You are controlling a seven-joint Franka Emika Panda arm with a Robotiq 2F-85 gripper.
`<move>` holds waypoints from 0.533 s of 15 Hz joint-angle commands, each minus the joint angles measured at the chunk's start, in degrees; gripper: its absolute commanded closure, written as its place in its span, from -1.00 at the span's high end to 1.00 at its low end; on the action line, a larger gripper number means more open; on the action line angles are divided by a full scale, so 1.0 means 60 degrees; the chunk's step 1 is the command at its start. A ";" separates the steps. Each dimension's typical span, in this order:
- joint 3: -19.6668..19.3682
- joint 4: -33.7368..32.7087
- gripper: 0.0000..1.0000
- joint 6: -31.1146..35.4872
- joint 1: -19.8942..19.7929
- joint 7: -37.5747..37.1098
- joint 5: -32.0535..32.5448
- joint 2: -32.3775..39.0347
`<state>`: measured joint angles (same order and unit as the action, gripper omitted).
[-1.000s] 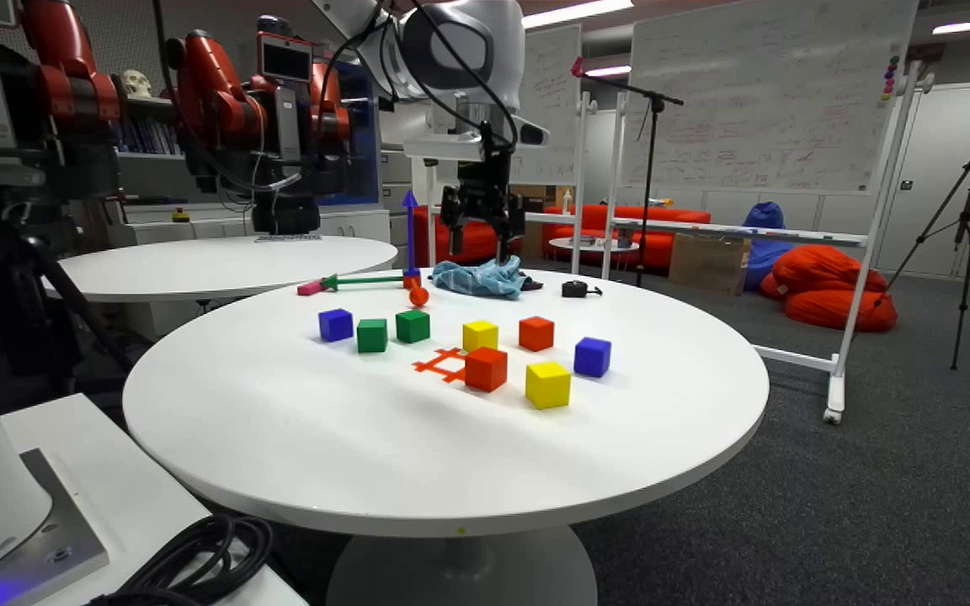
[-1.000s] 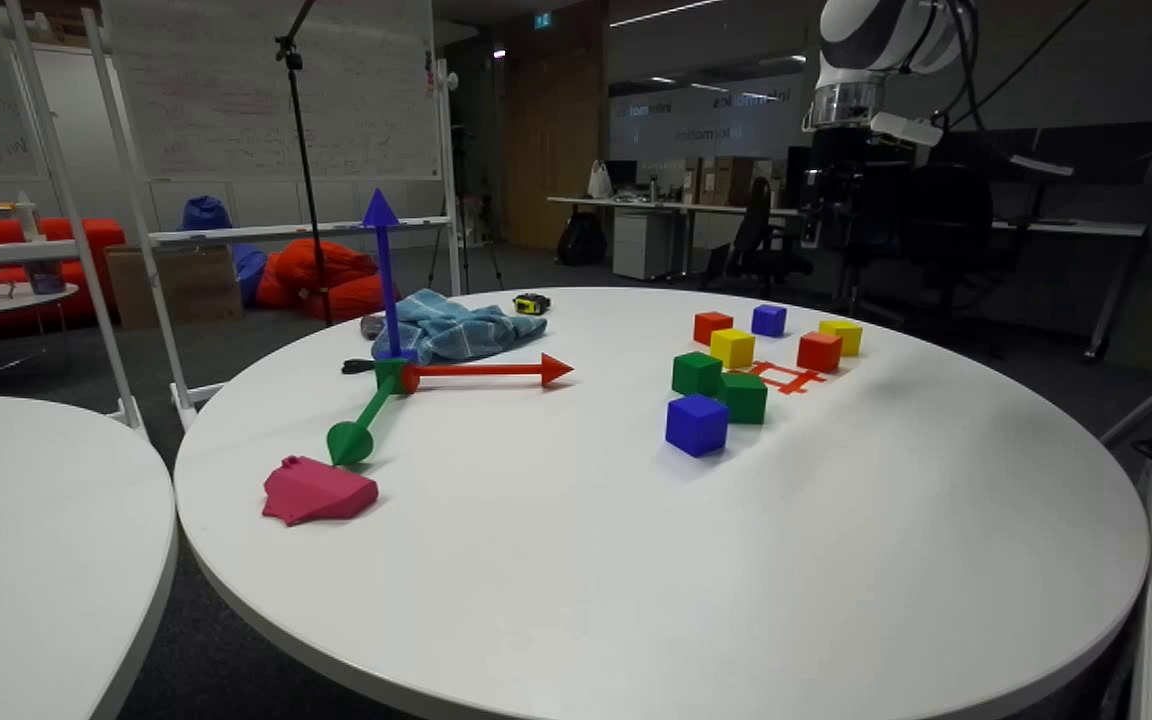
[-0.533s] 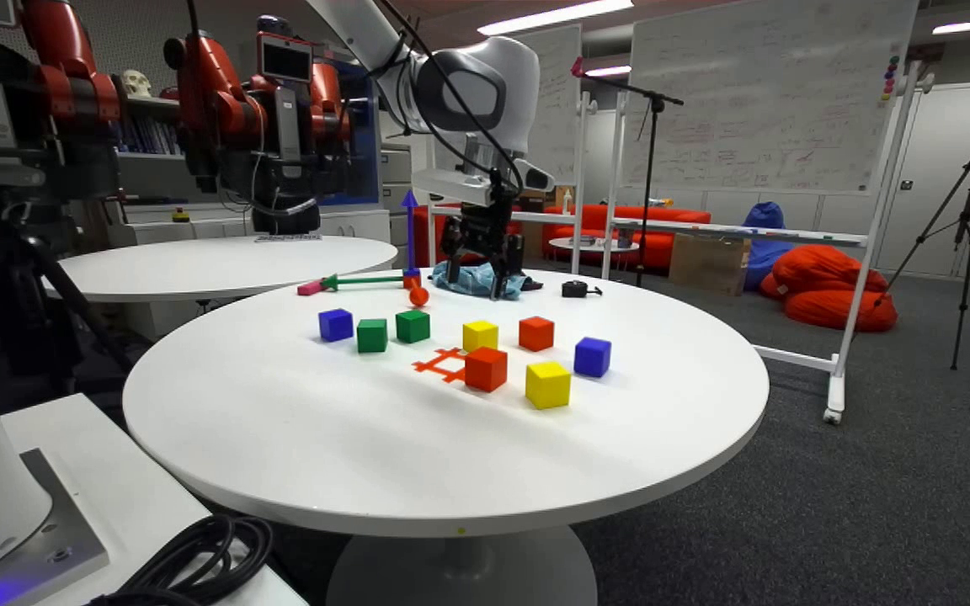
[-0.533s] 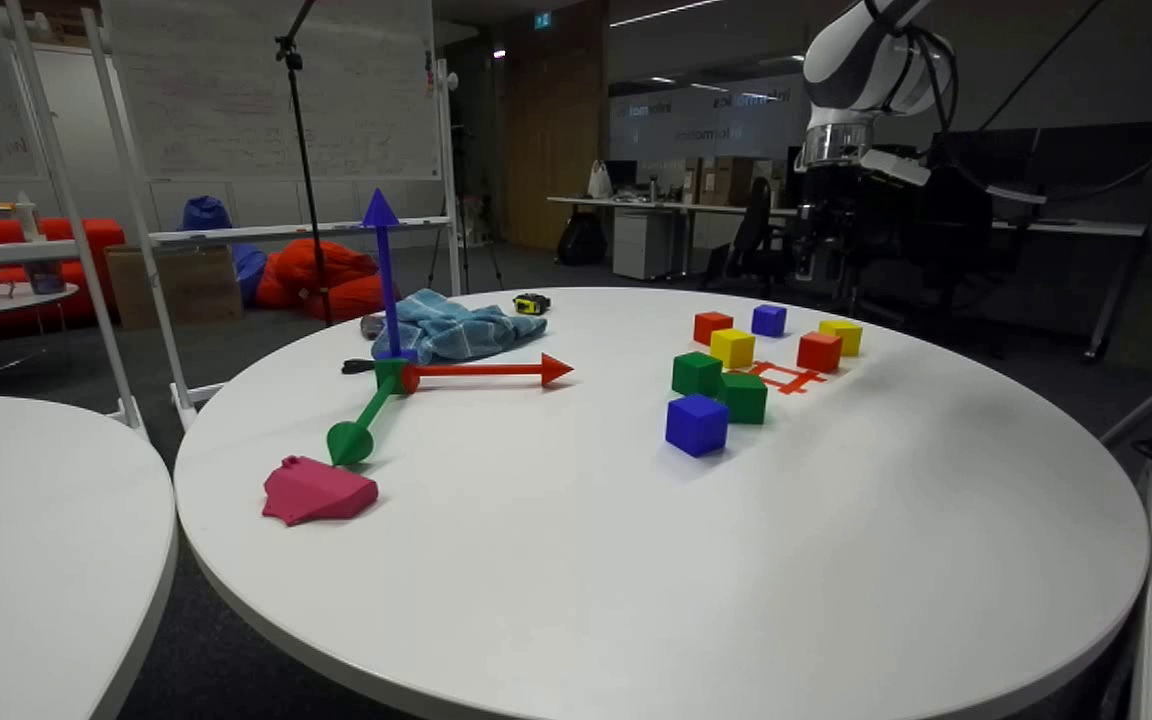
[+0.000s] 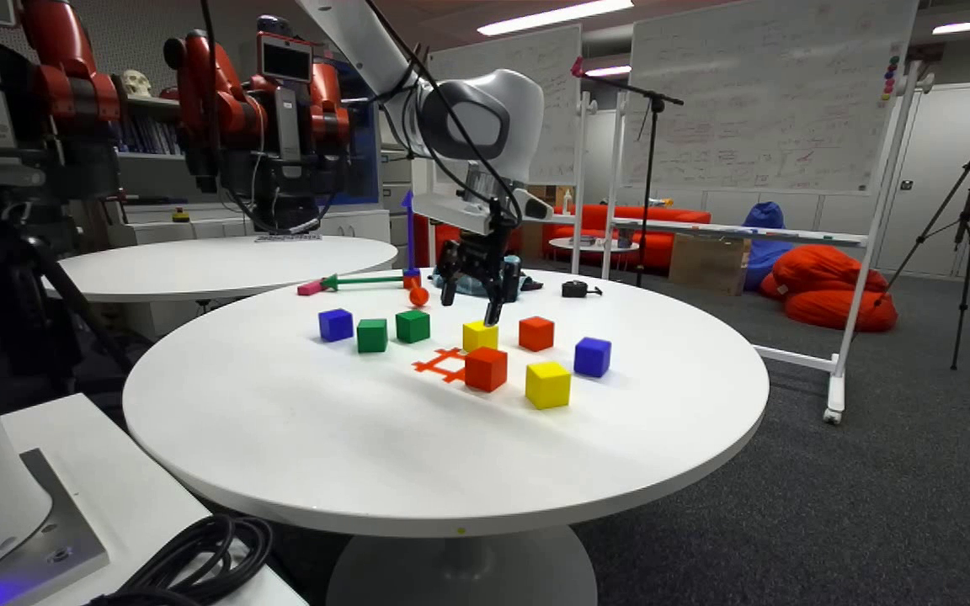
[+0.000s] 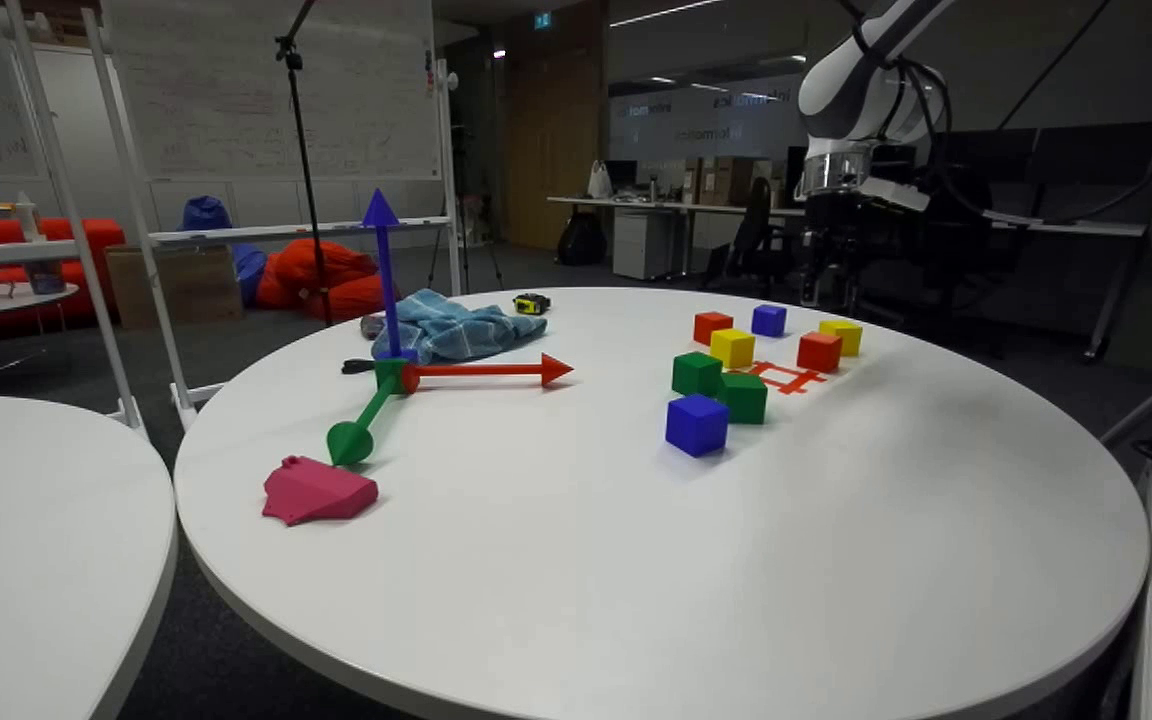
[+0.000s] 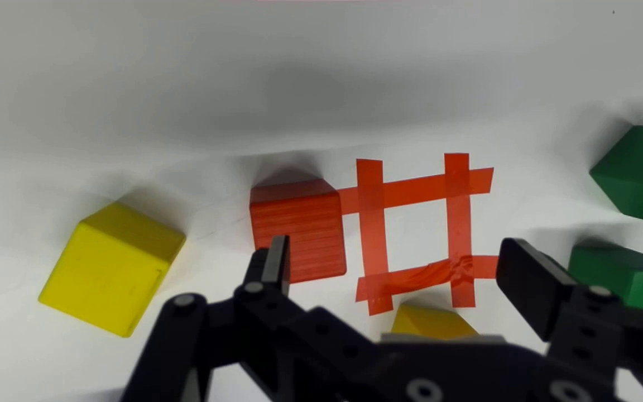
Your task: Pick up the orange cube and put it on top of the yellow cube on the left
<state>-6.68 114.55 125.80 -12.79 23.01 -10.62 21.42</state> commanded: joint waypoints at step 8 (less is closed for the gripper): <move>0.0120 -0.0734 1.00 0.0419 -0.0416 0.0713 0.0995 0.1100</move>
<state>-6.51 112.12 127.65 -13.73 24.81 -6.97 26.25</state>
